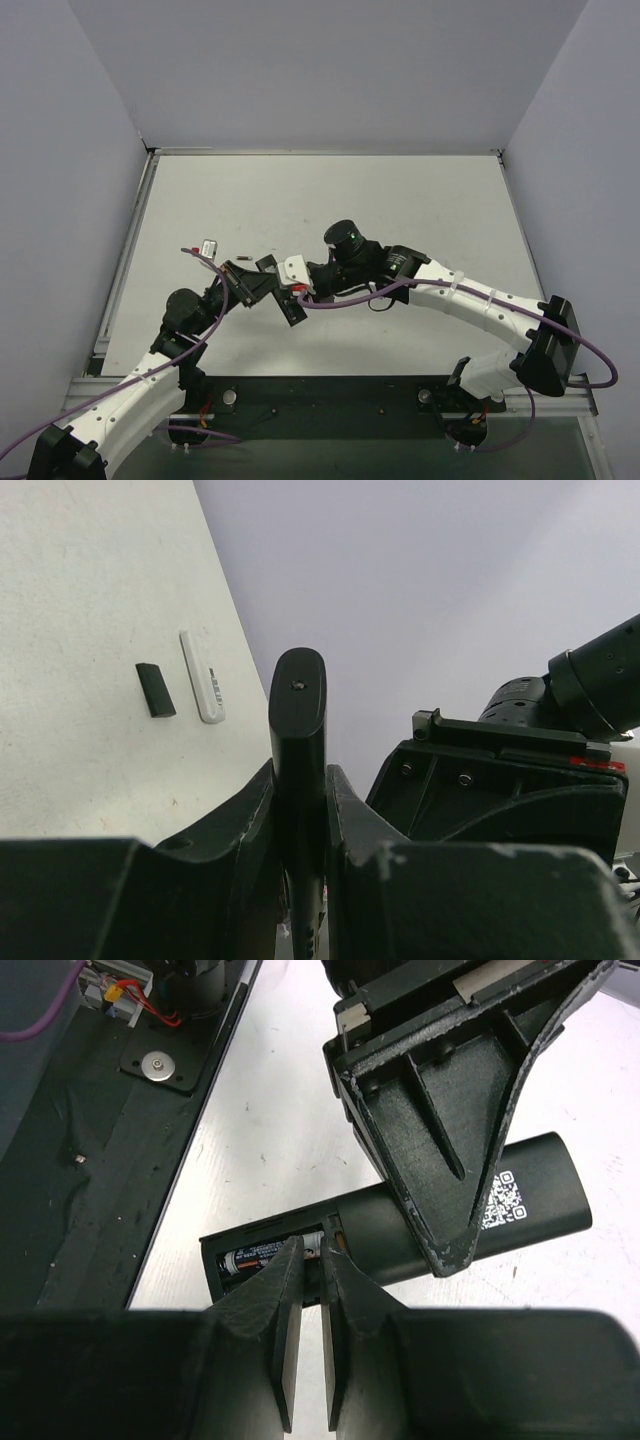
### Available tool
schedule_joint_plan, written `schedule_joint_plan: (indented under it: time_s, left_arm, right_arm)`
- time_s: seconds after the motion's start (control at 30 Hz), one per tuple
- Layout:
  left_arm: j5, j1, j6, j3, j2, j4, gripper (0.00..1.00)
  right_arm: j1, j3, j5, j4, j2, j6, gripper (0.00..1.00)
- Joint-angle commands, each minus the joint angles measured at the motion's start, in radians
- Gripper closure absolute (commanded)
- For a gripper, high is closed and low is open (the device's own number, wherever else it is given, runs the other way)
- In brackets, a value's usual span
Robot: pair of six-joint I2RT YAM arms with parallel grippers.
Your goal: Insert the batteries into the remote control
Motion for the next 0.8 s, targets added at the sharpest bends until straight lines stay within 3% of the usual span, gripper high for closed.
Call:
schedule_joint_plan:
  time_s: [0.0,0.53,0.77]
  left_arm:
    - [-0.004,-0.001,-0.002,0.056,-0.005,0.086,1.0]
    - [-0.007,-0.001,-0.008,0.061,-0.015,0.101,1.0]
    - [-0.01,-0.001,-0.007,0.036,0.003,0.106,1.0]
  right_arm:
    - [0.027,0.039,-0.07,-0.041,0.014,-0.026,0.92]
    - [0.036,0.047,-0.036,-0.067,0.031,-0.023,0.96]
    - [0.066,0.07,-0.079,-0.064,-0.046,-0.041,0.88]
